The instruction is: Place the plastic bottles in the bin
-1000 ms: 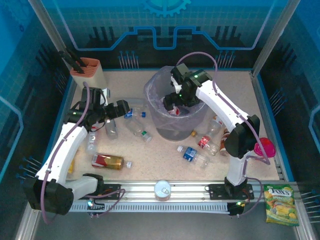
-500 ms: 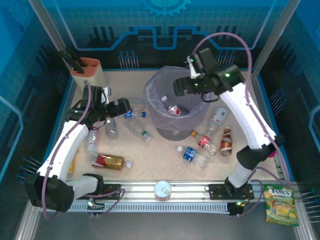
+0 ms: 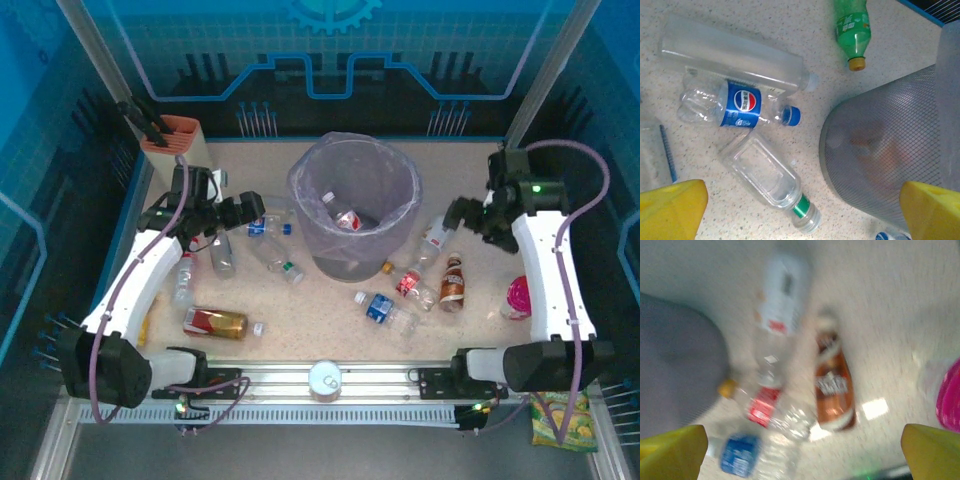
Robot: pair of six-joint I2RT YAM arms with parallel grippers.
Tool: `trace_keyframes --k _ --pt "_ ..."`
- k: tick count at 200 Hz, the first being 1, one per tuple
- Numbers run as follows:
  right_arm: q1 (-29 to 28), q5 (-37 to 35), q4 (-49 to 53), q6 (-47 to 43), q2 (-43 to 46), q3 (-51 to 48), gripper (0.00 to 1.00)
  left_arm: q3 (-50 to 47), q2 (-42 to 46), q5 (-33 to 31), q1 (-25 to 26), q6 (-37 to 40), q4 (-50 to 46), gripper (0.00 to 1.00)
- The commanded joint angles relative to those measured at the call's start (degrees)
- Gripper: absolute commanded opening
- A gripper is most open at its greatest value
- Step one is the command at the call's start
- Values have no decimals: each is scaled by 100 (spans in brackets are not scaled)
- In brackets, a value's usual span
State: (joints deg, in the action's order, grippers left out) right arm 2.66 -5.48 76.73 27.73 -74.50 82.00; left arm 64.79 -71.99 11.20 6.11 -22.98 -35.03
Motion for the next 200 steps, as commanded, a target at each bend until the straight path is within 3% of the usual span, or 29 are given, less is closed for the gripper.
trace_keyframes --k 1,10,46,120,200 --pt "300 547 -471 -166 101 -1282 94 200 -129 276 -42 22 254 99" --pt "372 613 -861 -209 85 -1800 89 191 -141 312 -40 13 262 99" --pt "437 602 -1876 -154 -170 -2781 84 102 -98 286 -42 13 198 99" --pt "763 712 -2813 -188 -1094 -3092 76 142 -19 239 -47 -9 242 99" --pt "876 620 -2971 -189 -1044 -3128 56 367 -323 318 -40 -44 337 99"
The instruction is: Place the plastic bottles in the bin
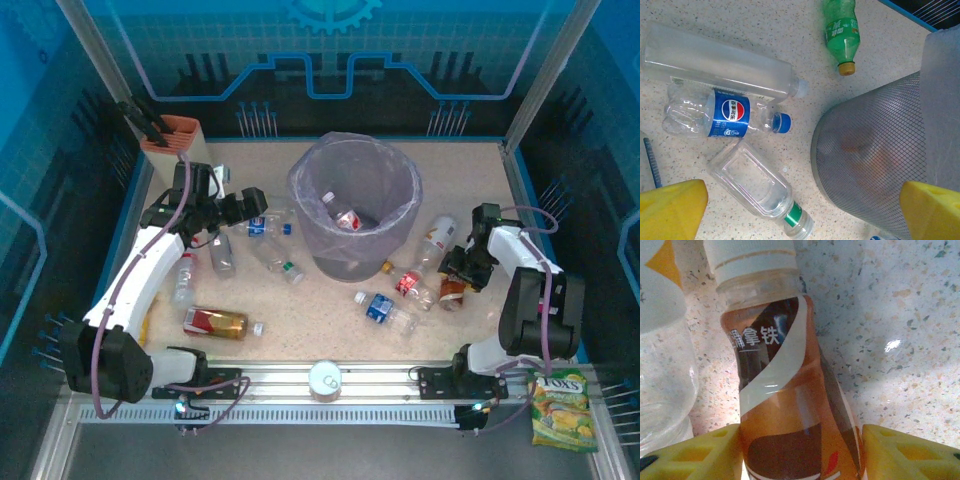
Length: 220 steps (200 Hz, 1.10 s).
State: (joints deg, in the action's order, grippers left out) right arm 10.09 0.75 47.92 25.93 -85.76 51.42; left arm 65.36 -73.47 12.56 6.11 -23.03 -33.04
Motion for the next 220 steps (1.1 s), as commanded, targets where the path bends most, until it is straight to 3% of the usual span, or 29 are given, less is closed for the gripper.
trace_keyframes --k 1,69,130,166,220 --pt "142 -4 -81 -9 88 -71 56 315 -175 180 -40 -46 143 99" --pt "255 -26 1039 -204 868 767 50 451 -383 271 -44 -64 225 99" --pt "54 652 2591 -319 1135 3202 43 573 -741 407 46 -114 355 99" --pt "-535 806 3166 -226 668 5088 42 551 -852 384 93 -81 335 99" --pt "-2057 445 3677 -63 -873 8029 41 407 -724 199 92 34 15 99"
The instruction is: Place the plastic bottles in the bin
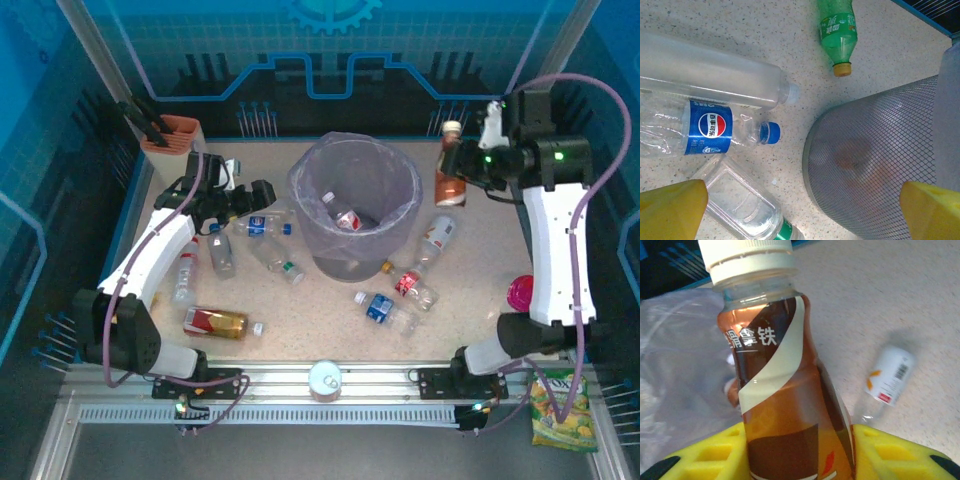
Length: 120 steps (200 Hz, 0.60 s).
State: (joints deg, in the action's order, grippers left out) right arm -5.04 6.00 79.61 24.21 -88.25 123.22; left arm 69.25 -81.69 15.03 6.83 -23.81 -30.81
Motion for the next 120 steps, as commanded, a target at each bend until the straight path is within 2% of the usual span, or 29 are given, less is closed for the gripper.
trace_keyframes --k 1,30,57,80,120 --pt "-570 -80 514 110 -659 886 41 14 104 -55 20 113 -211 99" --pt "-1383 -250 626 76 -1630 1880 41 -59 209 -145 3 144 -450 99" --pt "-2006 -485 375 110 -2242 1976 41 -212 382 -417 -100 75 -531 99" --pt "-2380 -760 92 142 -2475 1593 41 -358 528 -378 -355 -40 -673 98" --pt "-2442 -779 -760 279 -2292 49 40 -815 845 -630 -816 -31 -980 97"
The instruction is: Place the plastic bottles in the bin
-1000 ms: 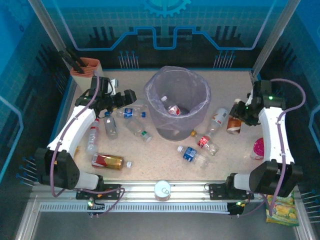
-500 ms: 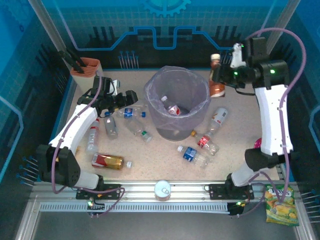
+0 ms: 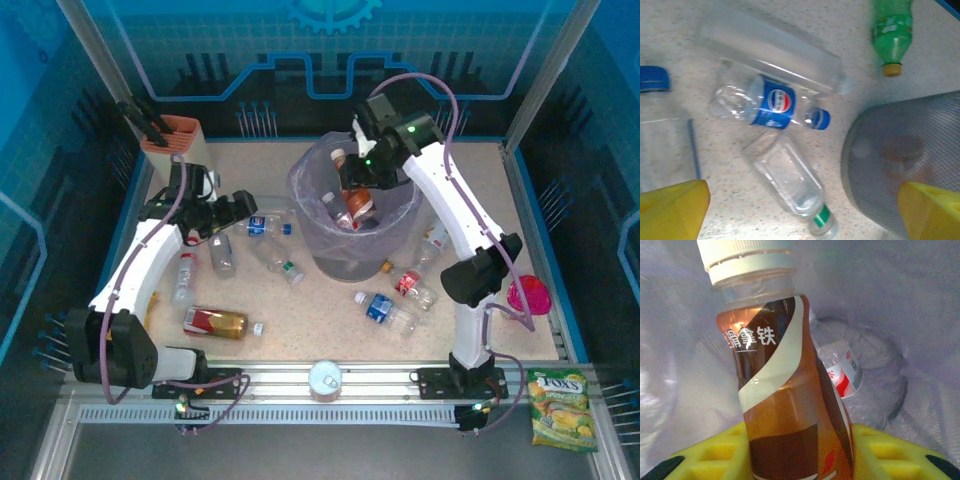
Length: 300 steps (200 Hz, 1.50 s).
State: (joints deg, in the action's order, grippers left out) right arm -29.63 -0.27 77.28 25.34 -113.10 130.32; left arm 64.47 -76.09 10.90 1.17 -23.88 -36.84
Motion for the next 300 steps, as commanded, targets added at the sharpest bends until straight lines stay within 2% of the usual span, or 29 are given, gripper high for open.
trace_keyframes --k 1,24,58,75,101,117,135,148,195,249,280,300 --pt "13 -150 -541 169 197 -690 40 -355 296 -223 -263 -27 -377 97" --pt "10 -137 -972 309 265 -1479 39 -698 402 -507 -457 -82 -335 97" --pt "12 -30 -1707 650 419 -2475 38 -934 394 -1797 -473 -64 -428 99" --pt "9 -67 -1901 755 453 -2798 38 -1001 363 -2111 -589 -57 -411 99" --pt "43 -2 -2041 879 438 -3064 42 -1182 269 -2104 -979 -22 -280 99" --pt "45 82 -2040 902 471 -3122 53 -1256 238 -2197 -1181 7 -274 99" --pt "49 152 -1975 877 549 -3064 73 -1352 256 -2256 -1380 -7 -239 99" --pt "45 180 -1811 815 593 -2897 79 -1459 261 -2227 -1534 -27 -156 99" --pt "38 359 -1448 885 890 -2705 84 -1665 -58 -1667 -2021 -36 248 99" --pt "45 499 -1338 885 1196 -2179 85 -1525 -887 -1268 -2031 340 368 99" --pt "54 695 -1517 868 1431 -2019 84 -1543 -1111 -1360 -2033 366 462 99" --pt "107 846 -1585 964 1595 -1981 84 -1495 -1256 -1374 -2029 384 546 95"
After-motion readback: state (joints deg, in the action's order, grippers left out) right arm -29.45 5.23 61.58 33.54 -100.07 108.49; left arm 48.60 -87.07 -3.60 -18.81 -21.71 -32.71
